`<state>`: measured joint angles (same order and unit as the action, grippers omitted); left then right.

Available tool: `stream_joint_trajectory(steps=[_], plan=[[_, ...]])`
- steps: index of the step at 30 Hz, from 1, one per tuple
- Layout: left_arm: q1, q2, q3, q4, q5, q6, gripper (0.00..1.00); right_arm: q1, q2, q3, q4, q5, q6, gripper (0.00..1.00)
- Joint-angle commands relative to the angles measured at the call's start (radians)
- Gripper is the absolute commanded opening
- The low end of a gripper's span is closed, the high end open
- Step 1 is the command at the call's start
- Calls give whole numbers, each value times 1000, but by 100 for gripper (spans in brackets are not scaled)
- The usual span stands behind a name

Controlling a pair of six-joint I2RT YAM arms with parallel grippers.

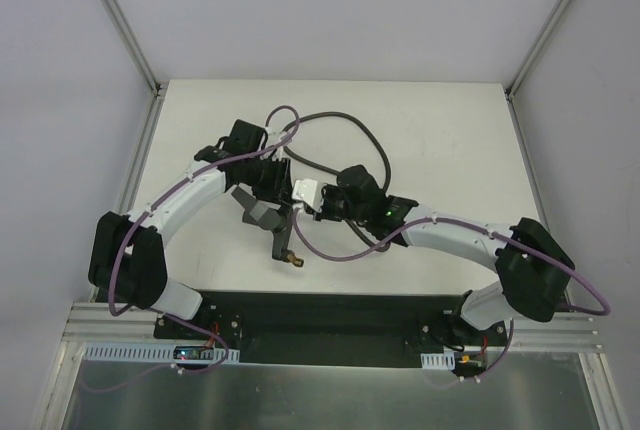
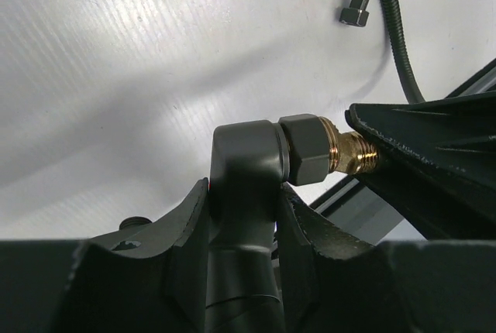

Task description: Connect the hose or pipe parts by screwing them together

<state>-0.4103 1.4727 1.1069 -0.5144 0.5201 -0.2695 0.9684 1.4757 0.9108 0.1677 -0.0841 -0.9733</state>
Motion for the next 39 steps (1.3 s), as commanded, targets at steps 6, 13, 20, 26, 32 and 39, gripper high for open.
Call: stream_joint_trajectory(steps=[6, 13, 20, 26, 32, 39], plan=[[2, -160, -125, 373, 92, -141, 0, -190, 57, -90, 576, -359, 1074, 1], [2, -216, -219, 511, 20, -188, 0, -292, 136, -181, 882, -324, 1555, 1], [1, -215, -237, 559, -40, -194, 0, -312, 213, -250, 1221, -264, 1934, 30], [4, -201, -178, 412, -54, -148, 0, -346, 72, -300, 1064, -287, 1666, 53], [11, -149, -127, 289, 3, -122, 0, -332, -201, -260, 583, -249, 1108, 69], [11, -59, -4, 119, 44, -94, 0, -130, -364, -225, 271, -217, 175, 74]])
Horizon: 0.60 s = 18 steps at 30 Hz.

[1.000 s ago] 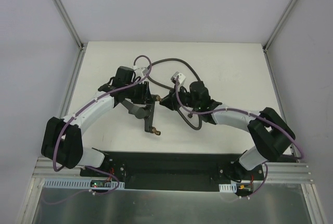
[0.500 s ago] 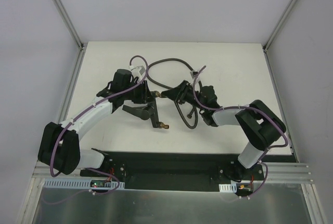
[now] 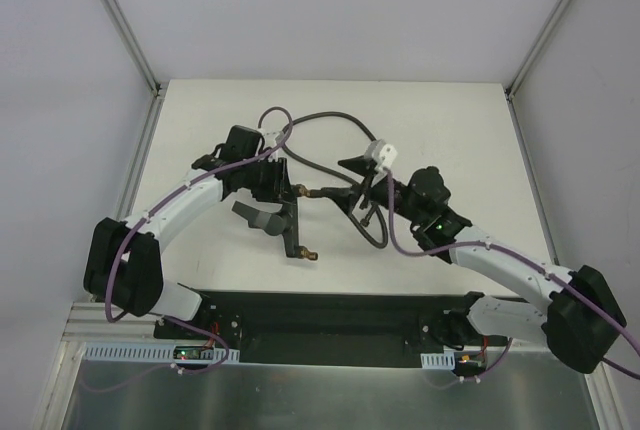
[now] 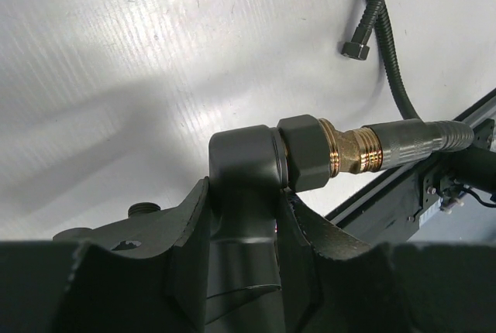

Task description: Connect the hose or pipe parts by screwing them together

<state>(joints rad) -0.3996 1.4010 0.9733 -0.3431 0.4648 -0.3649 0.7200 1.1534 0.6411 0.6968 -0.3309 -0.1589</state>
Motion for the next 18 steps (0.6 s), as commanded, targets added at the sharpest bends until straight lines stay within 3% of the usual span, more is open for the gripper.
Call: stream_joint_trajectory(steps=[1, 4, 10, 15, 18], plan=[[1, 19, 142, -83, 107, 3, 0, 145, -38, 49, -291, 55, -801, 75], [1, 35, 174, -125, 117, 11, 0, 212, -8, 77, -408, 122, -930, 75], [1, 56, 199, -166, 130, 20, 0, 311, 120, 130, -451, 300, -1114, 73], [1, 65, 206, -195, 129, 38, 0, 363, 238, 164, -402, 487, -1244, 63], [1, 70, 212, -203, 132, 44, 0, 371, 281, 178, -382, 516, -1275, 57]])
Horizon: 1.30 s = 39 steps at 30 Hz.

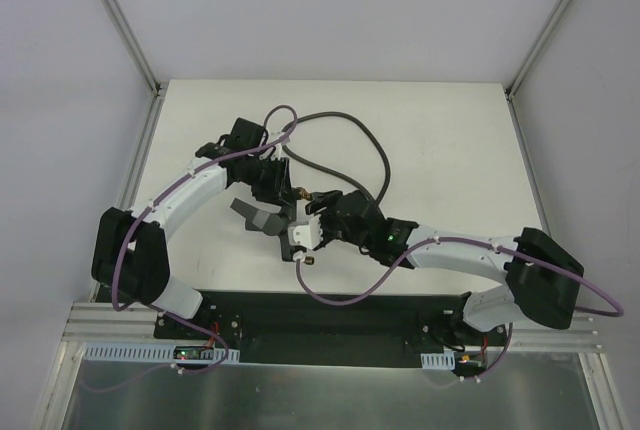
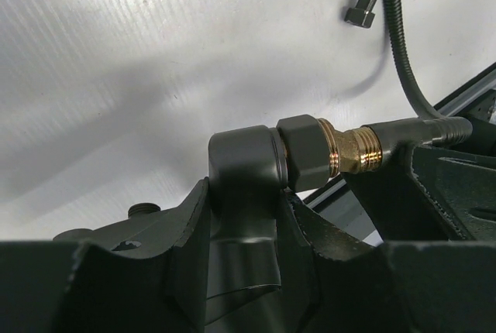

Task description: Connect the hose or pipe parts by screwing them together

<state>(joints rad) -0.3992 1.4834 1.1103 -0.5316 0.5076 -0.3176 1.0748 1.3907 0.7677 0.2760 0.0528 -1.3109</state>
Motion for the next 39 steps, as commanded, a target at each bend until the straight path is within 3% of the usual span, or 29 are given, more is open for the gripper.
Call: stream_joint_trajectory(steps=[1, 5, 6, 9, 14, 18, 21, 24, 25, 31, 32, 34, 36, 37, 38, 39], plan=[[0, -11, 77, -18, 91, 0, 0, 17, 51, 54, 38, 137, -128, 56], [0, -6, 88, -24, 112, 11, 0, 27, 79, 65, 46, 156, -137, 43], [0, -5, 89, -24, 114, 11, 0, 27, 83, 67, 48, 156, -133, 33], [0, -3, 95, -25, 118, 15, 0, 28, 83, 71, 51, 130, -74, 15], [0, -54, 42, 115, 112, 6, 0, 14, 103, 136, 2, 76, 209, 1], [0, -106, -19, 250, 123, -41, 0, -74, 108, 131, 64, -139, 610, 1], [0, -130, -78, 365, 126, -75, 0, -131, 111, 102, 170, -229, 804, 1], [-1, -181, -174, 499, 155, -119, 0, -217, 126, 62, 319, -325, 1132, 1], [0, -190, -193, 539, 151, -129, 0, -236, 131, 44, 413, -338, 1282, 1], [-1, -242, -254, 624, 100, -150, 0, -357, 201, -89, 823, -346, 1812, 1], [-1, -245, -266, 637, 89, -153, 0, -368, 220, -111, 885, -337, 1980, 1], [-1, -258, -285, 657, 57, -156, 0, -392, 296, -142, 1106, -305, 2128, 1], [-3, -249, -294, 656, 26, -150, 0, -409, 381, -153, 1176, -281, 2348, 1], [-3, -239, -290, 648, 29, -146, 0, -408, 401, -150, 1245, -283, 2381, 4], [-3, -229, -279, 631, 31, -138, 0, -408, 415, -139, 1256, -295, 2385, 18], [-3, -212, -271, 622, 32, -138, 0, -409, 407, -142, 1249, -318, 2345, 27]])
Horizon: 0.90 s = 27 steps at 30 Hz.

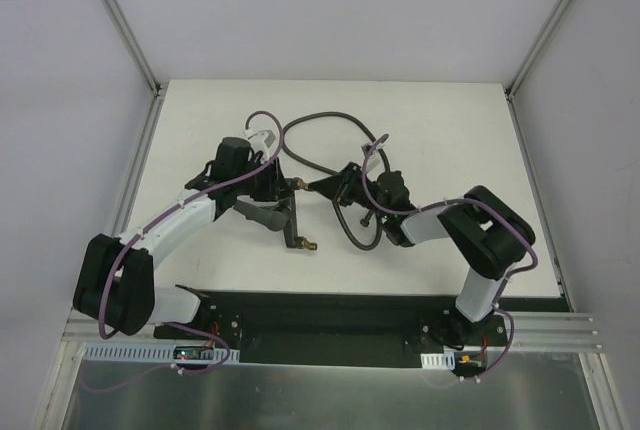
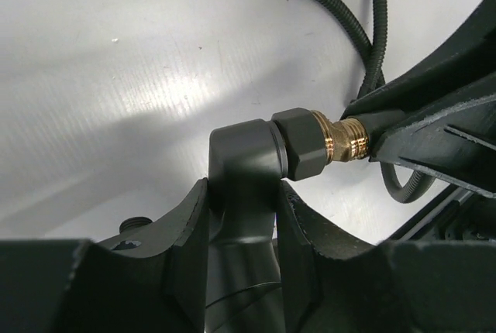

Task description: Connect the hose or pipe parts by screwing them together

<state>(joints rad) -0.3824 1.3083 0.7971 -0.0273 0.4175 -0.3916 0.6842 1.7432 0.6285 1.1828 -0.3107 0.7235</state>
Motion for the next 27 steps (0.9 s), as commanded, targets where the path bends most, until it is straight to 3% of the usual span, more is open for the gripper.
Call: stream_joint_trajectory(steps=[1, 2, 6, 8, 11, 13, 14, 16, 17, 21, 24, 27], plan=[[-19, -29, 47, 110, 133, -64, 0, -18, 39, -7, 310, 44, 279, 34], [-19, -24, 57, 103, 136, -62, 0, -20, 20, -16, 286, 39, 245, 44], [-18, -17, 94, -4, 127, -40, 0, -43, -183, -49, 71, 7, -19, 64], [-18, -9, 123, -46, 138, -21, 0, -45, -310, -26, -185, 8, -252, 76], [-16, 12, 166, -120, 165, -10, 0, -32, -428, 59, -532, 36, -592, 84], [-15, 35, 192, -155, 182, -4, 0, -25, -465, 97, -661, 42, -763, 84], [-15, 45, 203, -169, 193, -1, 0, -2, -505, 91, -670, 35, -959, 84], [-13, 84, 252, -215, 222, 14, 0, 37, -545, 67, -667, 13, -1167, 84], [-13, 100, 270, -270, 225, 20, 0, 90, -577, 41, -670, 19, -1396, 84], [-13, 166, 327, -355, 231, 48, 0, 192, -576, 88, -845, 93, -1775, 84], [-13, 181, 344, -387, 225, 59, 0, 258, -545, 106, -931, 169, -1933, 83], [-13, 190, 355, -410, 224, 66, 0, 288, -496, 143, -975, 234, -1984, 79]])
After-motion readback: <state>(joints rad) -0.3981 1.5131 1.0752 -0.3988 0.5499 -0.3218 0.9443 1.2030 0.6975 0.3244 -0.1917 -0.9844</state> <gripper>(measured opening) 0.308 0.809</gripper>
